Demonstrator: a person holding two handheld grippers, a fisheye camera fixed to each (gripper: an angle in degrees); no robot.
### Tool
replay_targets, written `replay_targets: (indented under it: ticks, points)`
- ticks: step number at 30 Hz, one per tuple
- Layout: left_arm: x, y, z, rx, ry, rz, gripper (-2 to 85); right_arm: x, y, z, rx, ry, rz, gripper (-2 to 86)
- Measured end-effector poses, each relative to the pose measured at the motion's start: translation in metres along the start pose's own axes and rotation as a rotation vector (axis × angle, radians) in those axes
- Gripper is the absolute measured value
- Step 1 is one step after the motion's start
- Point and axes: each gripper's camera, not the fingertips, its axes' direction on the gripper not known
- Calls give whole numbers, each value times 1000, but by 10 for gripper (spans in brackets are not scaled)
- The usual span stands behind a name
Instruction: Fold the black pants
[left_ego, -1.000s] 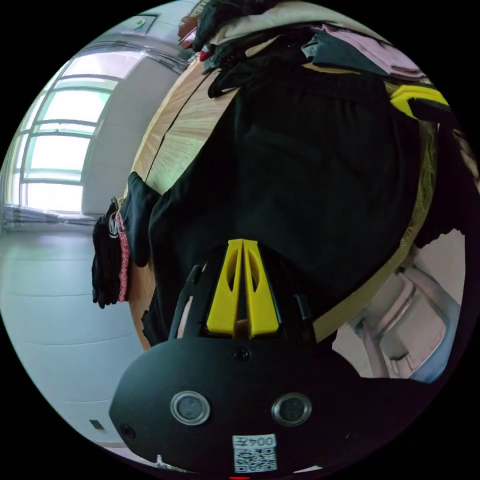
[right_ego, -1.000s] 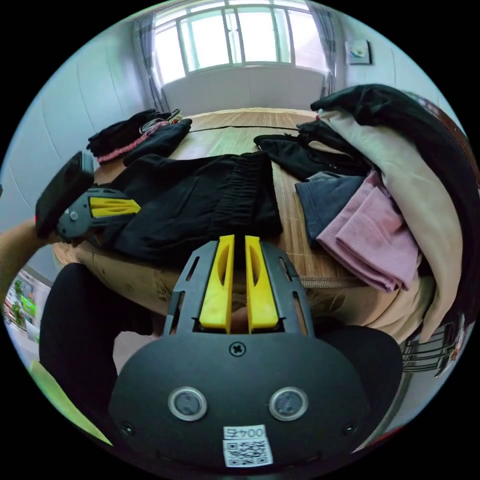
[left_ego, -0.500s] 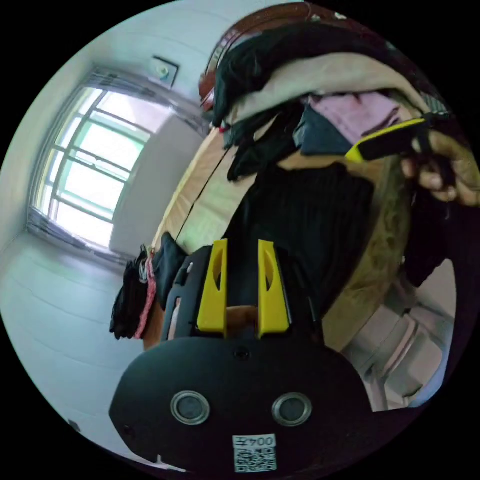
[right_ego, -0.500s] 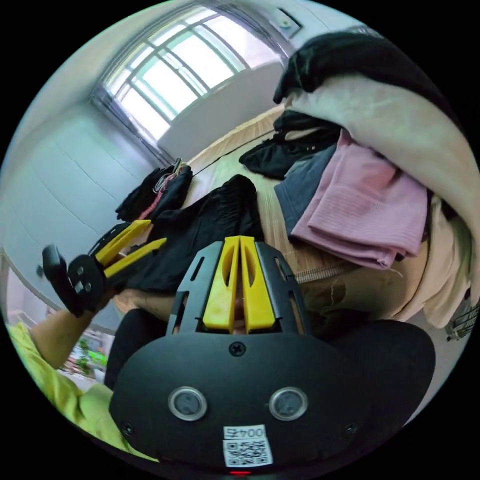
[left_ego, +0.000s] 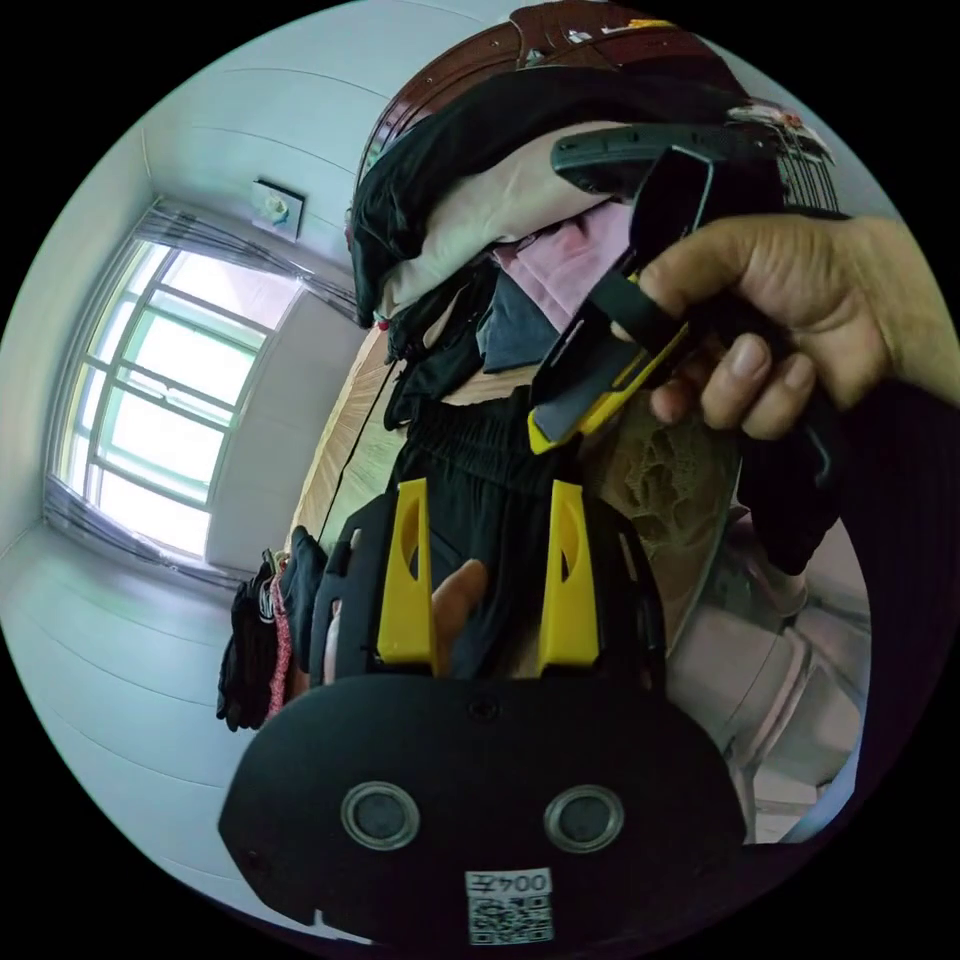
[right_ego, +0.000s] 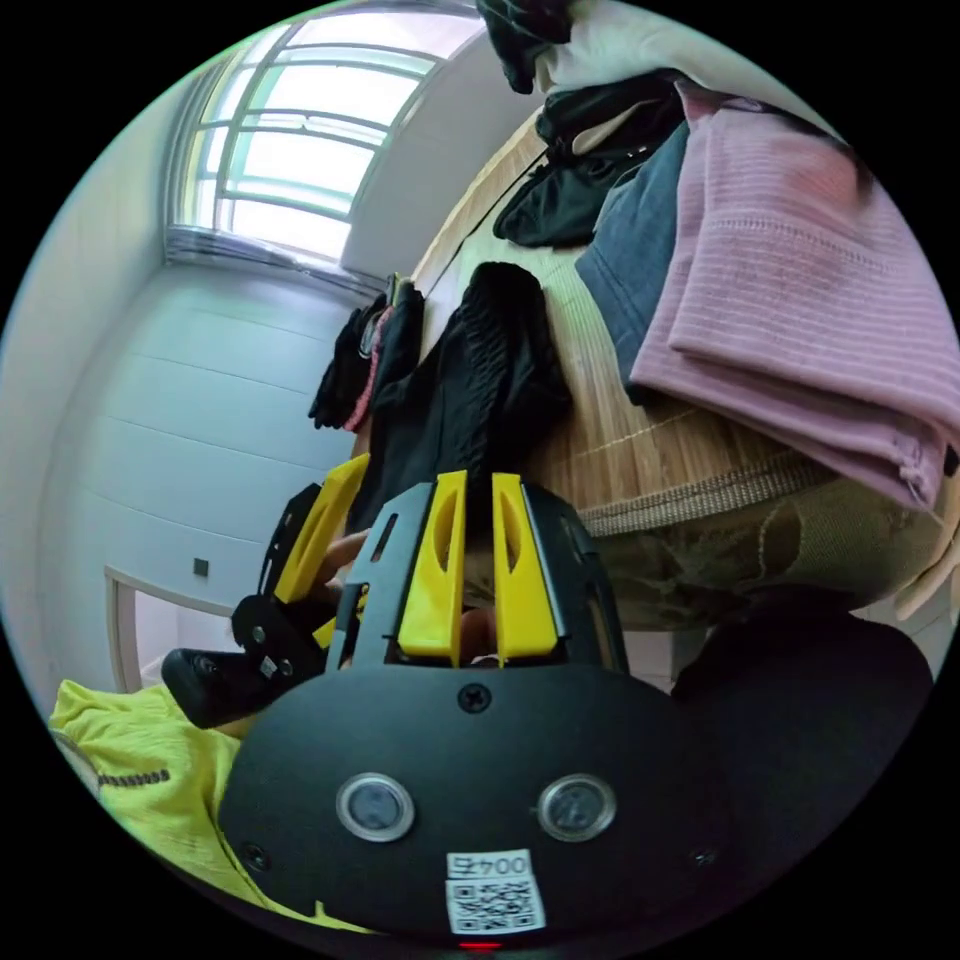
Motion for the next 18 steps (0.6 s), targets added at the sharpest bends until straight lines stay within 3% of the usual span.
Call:
replay_targets:
  ticks: [6,11,18]
  points:
    - [-3,0,-10,-16,-92,49,167,-2,-11,-30,90,-239,-54,23]
    - [-27,-8,1,-69,-239,8,81,-27,-21,-43,138,-274,-205,15]
    - [-158,-31,16,-105,8,-127,17,0,-26,-88,441,-294,-47,1]
